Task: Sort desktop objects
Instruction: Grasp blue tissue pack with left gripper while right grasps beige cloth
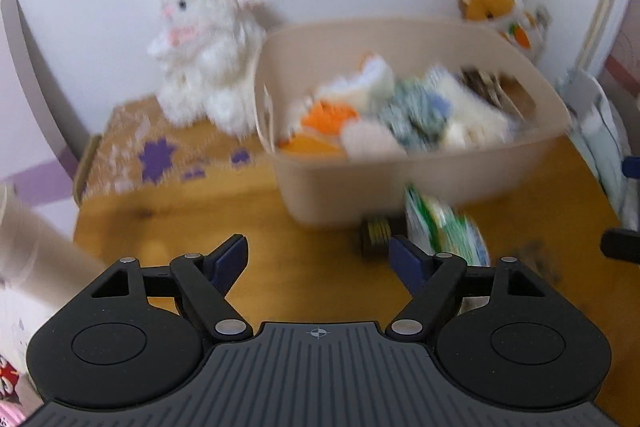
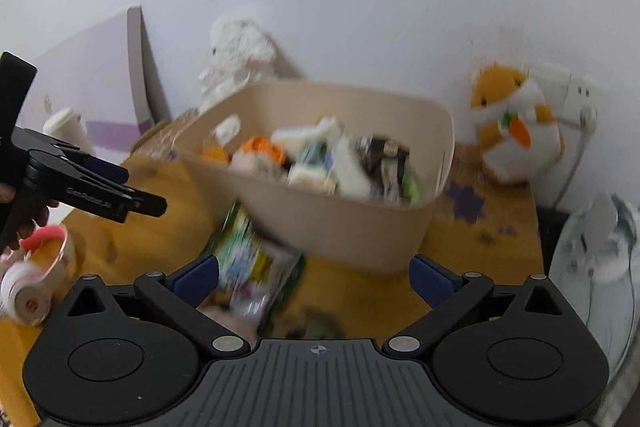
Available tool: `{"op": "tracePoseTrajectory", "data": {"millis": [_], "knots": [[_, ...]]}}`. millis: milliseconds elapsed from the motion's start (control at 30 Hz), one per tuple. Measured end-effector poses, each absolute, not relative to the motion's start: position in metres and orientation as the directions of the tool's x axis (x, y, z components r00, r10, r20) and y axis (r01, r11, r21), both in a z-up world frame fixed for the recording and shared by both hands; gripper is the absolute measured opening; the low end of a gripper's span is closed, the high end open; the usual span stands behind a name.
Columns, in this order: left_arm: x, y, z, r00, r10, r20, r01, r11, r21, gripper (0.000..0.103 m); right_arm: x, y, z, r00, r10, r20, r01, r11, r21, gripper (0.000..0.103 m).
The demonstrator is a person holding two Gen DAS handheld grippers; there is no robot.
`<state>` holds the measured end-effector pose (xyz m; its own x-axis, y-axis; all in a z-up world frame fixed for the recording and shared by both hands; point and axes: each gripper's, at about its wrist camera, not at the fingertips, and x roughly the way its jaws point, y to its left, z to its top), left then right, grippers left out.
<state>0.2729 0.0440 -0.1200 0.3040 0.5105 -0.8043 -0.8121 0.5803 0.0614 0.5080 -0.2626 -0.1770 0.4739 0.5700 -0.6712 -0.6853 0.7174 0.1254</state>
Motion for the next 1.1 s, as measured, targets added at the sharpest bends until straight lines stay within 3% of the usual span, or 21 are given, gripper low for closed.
{"op": "tracePoseTrajectory", "data": {"millis": [533,867,1100], "knots": [[0.267,-0.058,-0.164,0.34,0.211,-0.917,-0.742,0.659,-0.123,0.079,0.454,-0.275,-0.199,0.395,0.538,-0.744,-0.714,0.689,0.119,0.103],[0.287,-0.077,-0.209,0.281,0.143,-0.949,-0.736,0.666,-0.117,0.079,0.438,-0.252,-0.208,0.36,0.547,-0.756,-0.767,0.634,0.094,0.103],[0.288,-0.079,-0.214,0.268,0.195,-0.944,-0.736,0.674,-0.069,0.079,0.43,-0.234,-0.216,0.37,0.561,-0.74,-0.787,0.613,0.071,0.103]]}}
